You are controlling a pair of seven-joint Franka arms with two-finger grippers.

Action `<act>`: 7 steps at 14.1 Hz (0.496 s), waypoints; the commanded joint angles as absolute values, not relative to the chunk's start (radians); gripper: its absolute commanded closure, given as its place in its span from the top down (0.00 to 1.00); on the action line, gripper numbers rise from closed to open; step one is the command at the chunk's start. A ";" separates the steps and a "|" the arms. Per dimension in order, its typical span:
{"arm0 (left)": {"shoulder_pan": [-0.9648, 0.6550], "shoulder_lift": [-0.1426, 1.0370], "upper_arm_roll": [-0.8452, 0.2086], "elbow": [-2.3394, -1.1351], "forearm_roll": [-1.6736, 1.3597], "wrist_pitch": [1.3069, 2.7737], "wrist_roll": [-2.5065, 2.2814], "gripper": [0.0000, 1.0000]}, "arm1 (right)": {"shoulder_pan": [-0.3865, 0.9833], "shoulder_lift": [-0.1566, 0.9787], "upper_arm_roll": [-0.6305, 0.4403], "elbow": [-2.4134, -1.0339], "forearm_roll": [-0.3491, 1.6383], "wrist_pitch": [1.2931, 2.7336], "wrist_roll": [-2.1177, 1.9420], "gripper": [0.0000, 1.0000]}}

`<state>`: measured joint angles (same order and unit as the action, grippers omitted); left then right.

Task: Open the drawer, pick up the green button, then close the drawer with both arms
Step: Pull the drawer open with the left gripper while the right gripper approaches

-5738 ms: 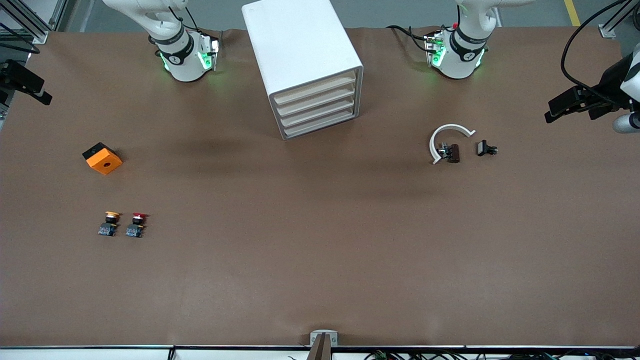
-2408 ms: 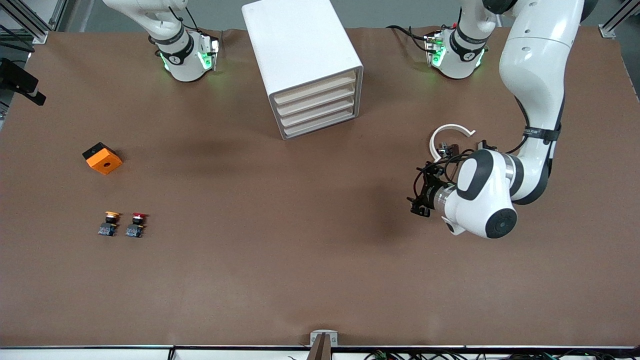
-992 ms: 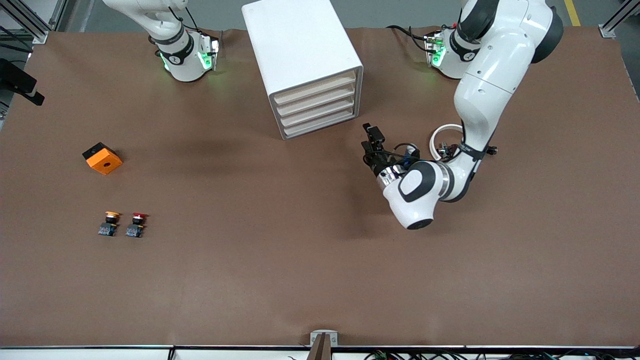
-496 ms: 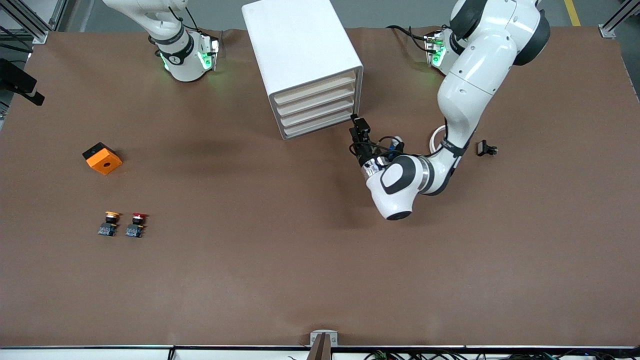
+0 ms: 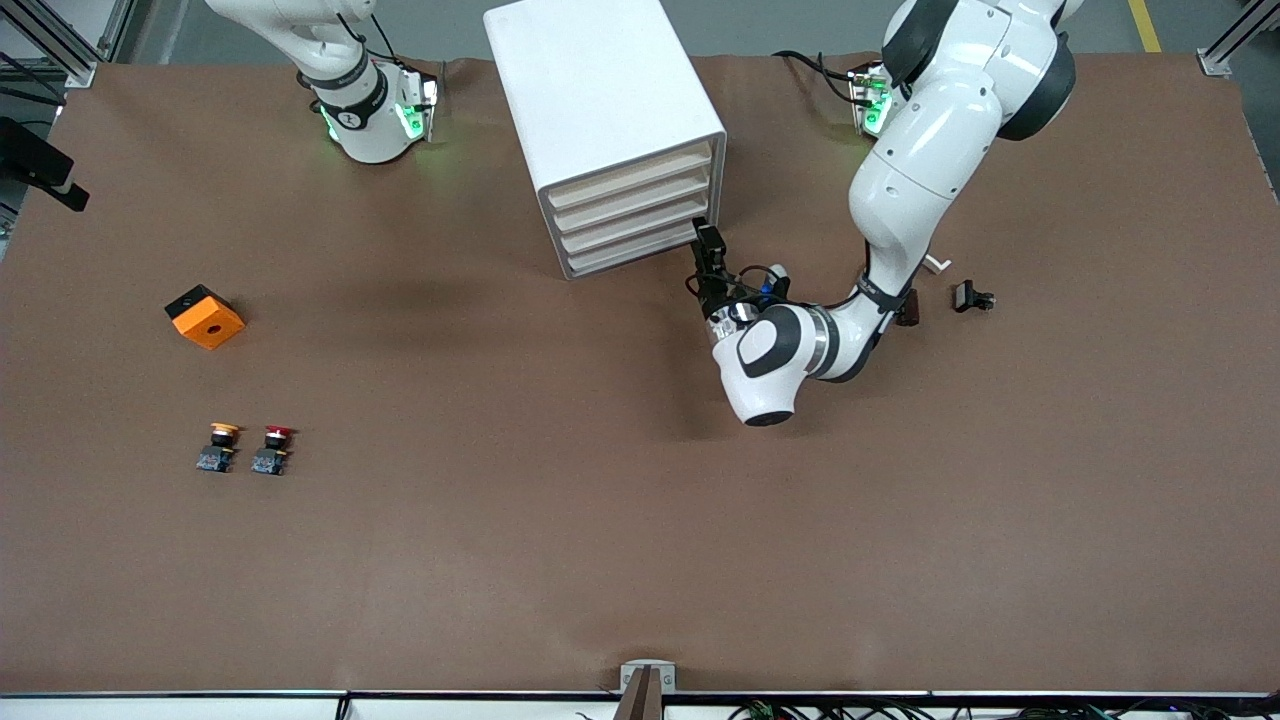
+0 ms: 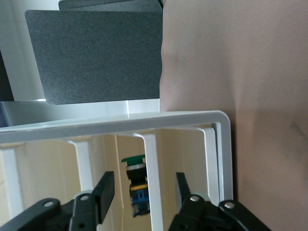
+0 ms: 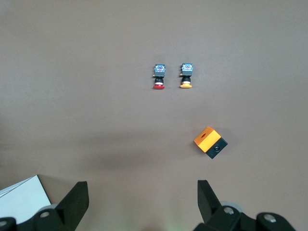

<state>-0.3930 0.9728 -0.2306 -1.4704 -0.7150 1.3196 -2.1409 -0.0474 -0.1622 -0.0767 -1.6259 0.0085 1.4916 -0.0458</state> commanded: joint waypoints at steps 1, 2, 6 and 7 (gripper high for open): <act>-0.413 0.963 -0.230 -1.497 -0.736 1.310 -2.154 0.57 | -0.072 -0.173 -0.063 -1.635 0.002 1.489 -0.060 1.00; -0.419 0.963 -0.230 -1.505 -0.736 1.310 -2.154 0.57 | -0.071 -0.175 -0.063 -1.635 0.002 1.489 -0.060 1.00; -0.452 0.963 -0.230 -1.532 -0.738 1.310 -2.154 0.57 | -0.077 -0.164 -0.063 -1.625 0.002 1.494 -0.060 1.00; -0.459 0.960 -0.230 -1.543 -0.738 1.310 -2.154 0.57 | -0.077 -0.157 -0.063 -1.621 0.002 1.491 -0.060 1.00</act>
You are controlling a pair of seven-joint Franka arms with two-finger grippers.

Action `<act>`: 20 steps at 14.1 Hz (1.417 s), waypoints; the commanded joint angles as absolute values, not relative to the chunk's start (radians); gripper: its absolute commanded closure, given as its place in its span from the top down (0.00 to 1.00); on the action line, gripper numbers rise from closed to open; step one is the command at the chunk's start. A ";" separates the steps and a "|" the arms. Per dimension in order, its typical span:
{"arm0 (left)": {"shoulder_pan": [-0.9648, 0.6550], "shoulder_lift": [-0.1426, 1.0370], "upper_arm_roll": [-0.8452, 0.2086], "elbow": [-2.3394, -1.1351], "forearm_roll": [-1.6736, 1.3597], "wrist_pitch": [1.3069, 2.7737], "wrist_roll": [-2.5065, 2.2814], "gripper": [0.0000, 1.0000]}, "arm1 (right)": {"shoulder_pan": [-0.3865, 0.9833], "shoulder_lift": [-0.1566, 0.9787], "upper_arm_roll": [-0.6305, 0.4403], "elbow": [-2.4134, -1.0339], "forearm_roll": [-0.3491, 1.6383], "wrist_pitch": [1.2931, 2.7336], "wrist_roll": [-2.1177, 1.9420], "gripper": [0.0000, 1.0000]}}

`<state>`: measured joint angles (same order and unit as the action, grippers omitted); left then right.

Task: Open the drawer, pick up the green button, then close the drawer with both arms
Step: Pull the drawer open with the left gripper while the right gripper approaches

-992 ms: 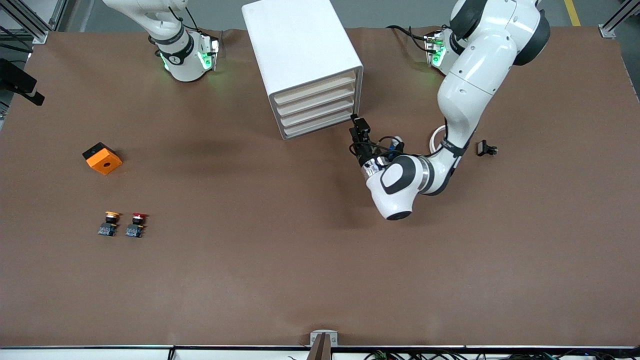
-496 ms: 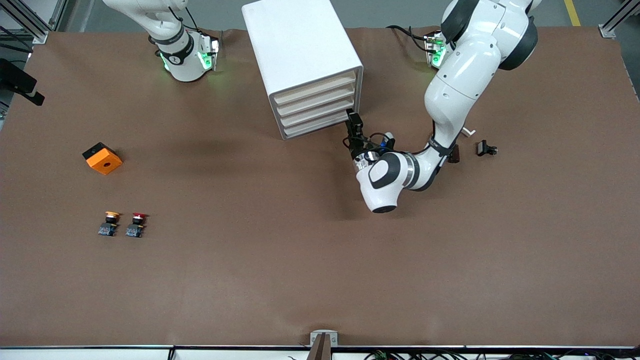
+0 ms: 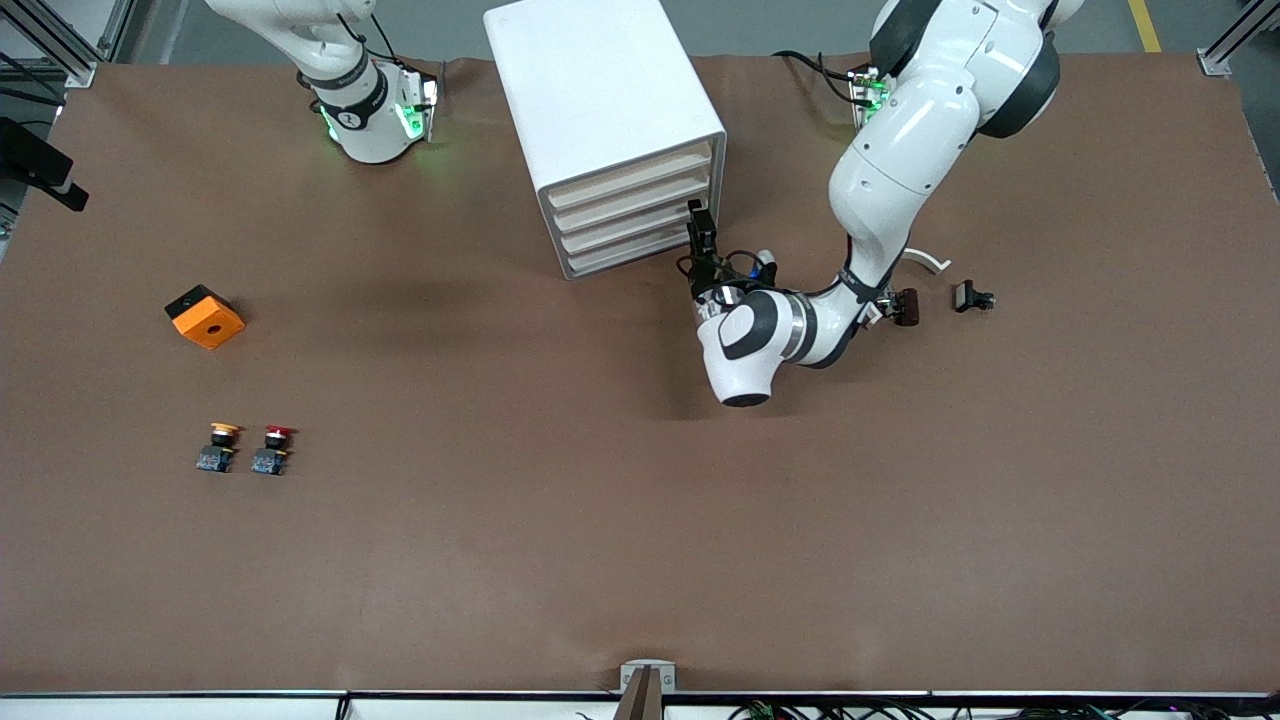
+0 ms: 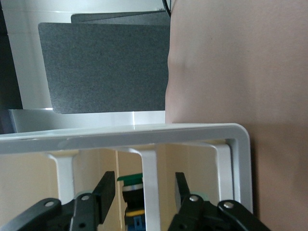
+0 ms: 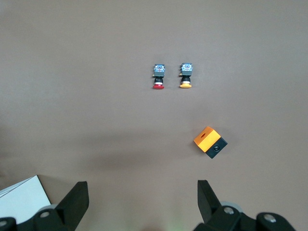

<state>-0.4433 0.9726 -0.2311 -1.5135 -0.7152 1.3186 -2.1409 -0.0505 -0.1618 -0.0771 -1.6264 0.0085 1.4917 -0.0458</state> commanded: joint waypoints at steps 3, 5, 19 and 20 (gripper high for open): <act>-0.483 0.957 -0.230 -1.566 -0.738 1.310 -2.152 0.53 | -0.072 -0.111 -0.061 -1.621 0.003 1.496 -0.057 1.00; -0.495 0.957 -0.232 -1.583 -0.738 1.310 -2.152 0.45 | -0.069 -0.060 -0.054 -1.591 0.003 1.500 -0.052 1.00; -0.450 0.957 -0.236 -1.531 -0.736 1.310 -2.151 0.07 | -0.112 0.149 -0.061 -1.539 -0.005 1.595 -0.239 1.00; -0.431 0.962 -0.233 -1.505 -0.736 1.313 -2.151 0.07 | -0.117 0.149 -0.061 -1.540 -0.003 1.592 -0.235 1.00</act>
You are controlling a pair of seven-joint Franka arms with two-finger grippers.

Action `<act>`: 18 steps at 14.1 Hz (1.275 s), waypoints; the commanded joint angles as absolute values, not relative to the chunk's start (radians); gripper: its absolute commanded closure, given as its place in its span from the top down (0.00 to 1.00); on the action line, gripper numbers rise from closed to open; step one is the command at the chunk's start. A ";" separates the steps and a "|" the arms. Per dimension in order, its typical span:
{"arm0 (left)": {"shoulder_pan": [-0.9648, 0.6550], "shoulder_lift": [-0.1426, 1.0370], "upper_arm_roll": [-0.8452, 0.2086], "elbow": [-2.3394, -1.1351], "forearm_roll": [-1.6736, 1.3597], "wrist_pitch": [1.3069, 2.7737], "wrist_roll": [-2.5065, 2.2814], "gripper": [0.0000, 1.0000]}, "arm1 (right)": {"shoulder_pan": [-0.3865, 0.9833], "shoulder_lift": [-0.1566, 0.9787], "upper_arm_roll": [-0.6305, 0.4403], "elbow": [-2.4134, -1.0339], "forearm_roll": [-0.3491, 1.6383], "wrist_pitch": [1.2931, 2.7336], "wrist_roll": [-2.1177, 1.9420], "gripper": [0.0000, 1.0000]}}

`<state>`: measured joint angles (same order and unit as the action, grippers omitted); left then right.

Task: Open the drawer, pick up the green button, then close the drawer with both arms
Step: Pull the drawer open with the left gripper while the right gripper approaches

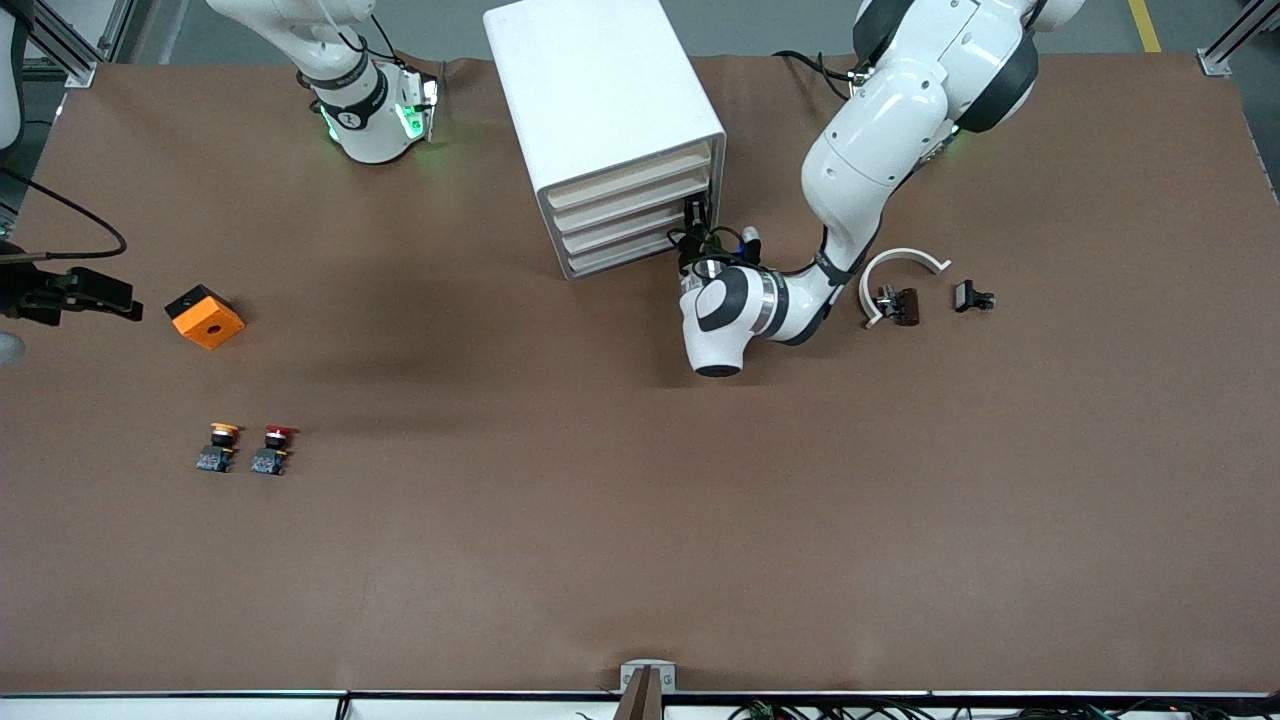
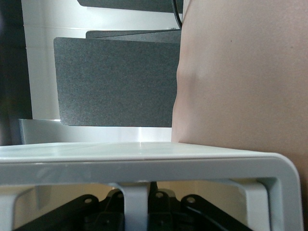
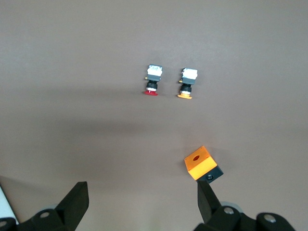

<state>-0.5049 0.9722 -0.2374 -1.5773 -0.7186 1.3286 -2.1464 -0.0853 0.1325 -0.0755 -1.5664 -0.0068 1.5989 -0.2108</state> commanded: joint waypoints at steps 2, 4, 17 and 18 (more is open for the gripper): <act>-0.394 0.965 -0.232 -1.486 -0.733 1.321 -2.151 0.10 | -0.106 0.147 -0.058 -1.540 -0.005 1.586 -0.177 1.00; -0.362 0.966 -0.232 -1.468 -0.732 1.344 -2.146 0.10 | -0.100 0.147 -0.054 -1.542 -0.003 1.580 -0.088 1.00; -0.210 0.974 -0.225 -1.387 -0.787 1.428 -2.118 0.15 | 0.395 0.146 -0.052 -1.601 0.034 1.655 0.962 1.00; -0.206 0.973 -0.224 -1.385 -0.802 1.439 -2.120 0.15 | 0.444 0.146 -0.052 -1.627 0.037 1.696 1.051 1.00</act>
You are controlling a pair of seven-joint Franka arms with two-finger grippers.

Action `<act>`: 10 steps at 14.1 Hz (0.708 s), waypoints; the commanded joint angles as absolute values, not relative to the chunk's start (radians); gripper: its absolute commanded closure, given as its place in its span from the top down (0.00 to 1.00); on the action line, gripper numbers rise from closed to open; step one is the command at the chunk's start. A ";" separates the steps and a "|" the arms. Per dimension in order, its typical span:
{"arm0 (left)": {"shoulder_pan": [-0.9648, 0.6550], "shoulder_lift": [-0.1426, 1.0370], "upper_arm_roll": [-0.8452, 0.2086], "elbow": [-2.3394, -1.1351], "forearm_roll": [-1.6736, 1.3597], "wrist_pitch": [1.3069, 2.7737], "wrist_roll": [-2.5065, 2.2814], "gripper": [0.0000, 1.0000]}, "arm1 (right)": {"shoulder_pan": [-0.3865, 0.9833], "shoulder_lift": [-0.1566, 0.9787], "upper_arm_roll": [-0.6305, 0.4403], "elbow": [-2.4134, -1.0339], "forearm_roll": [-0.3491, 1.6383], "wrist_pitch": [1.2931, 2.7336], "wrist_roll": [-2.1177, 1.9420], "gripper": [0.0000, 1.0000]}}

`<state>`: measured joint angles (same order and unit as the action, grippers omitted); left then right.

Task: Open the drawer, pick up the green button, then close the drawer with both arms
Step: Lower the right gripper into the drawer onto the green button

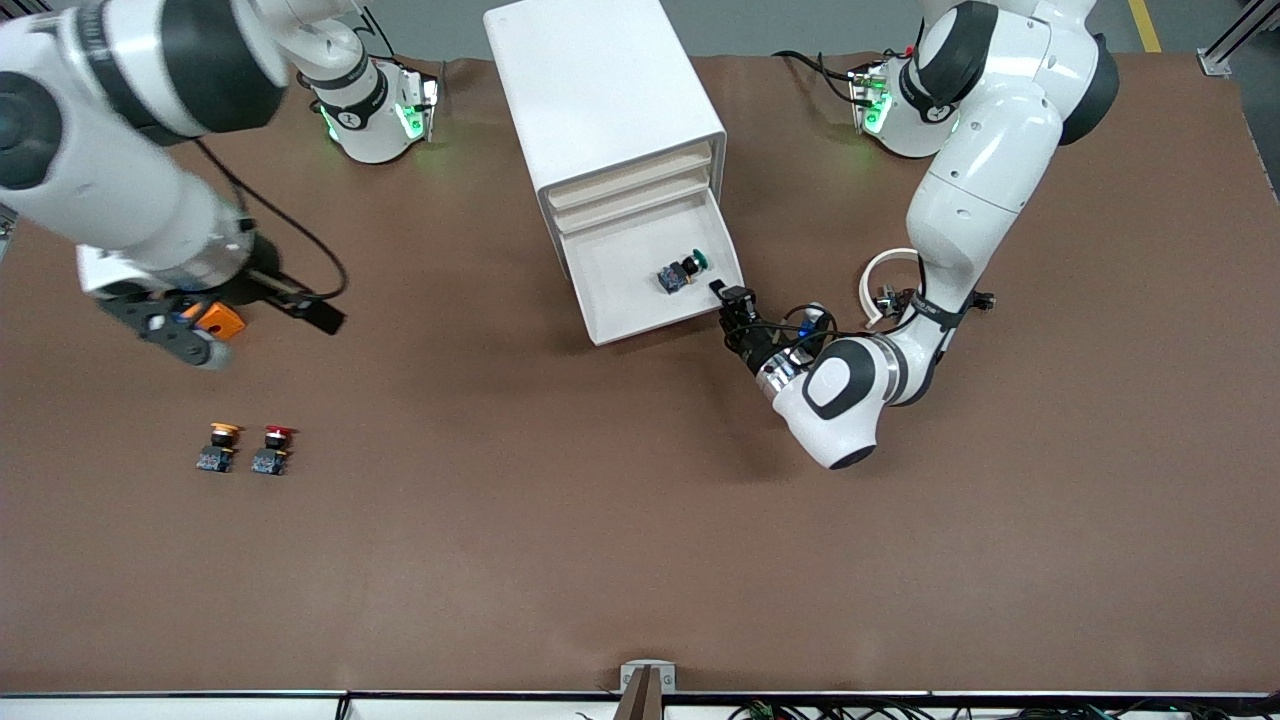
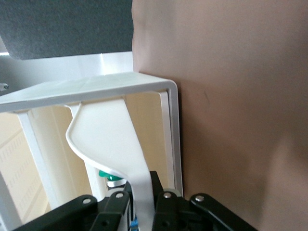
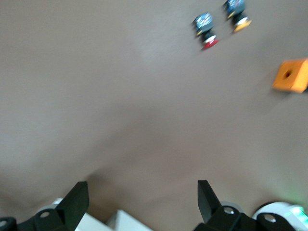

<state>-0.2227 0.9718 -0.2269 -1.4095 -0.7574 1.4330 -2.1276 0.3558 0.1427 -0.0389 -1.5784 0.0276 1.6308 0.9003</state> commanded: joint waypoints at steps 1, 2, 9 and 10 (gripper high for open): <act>-0.195 0.973 -0.225 -1.381 -0.811 1.445 -2.118 0.15 | 0.496 0.147 -0.052 -1.650 0.044 1.745 1.148 1.00; -0.187 0.973 -0.225 -1.376 -0.813 1.450 -2.118 0.15 | 0.550 0.149 -0.052 -1.675 0.048 1.802 1.228 1.00; -0.120 0.983 -0.225 -1.364 -0.859 1.499 -2.115 0.15 | 0.871 0.313 -0.054 -1.663 0.042 2.055 1.696 1.00; -0.120 0.988 -0.225 -1.362 -0.861 1.499 -2.115 0.15 | 0.896 0.354 -0.054 -1.642 0.035 2.069 1.706 1.00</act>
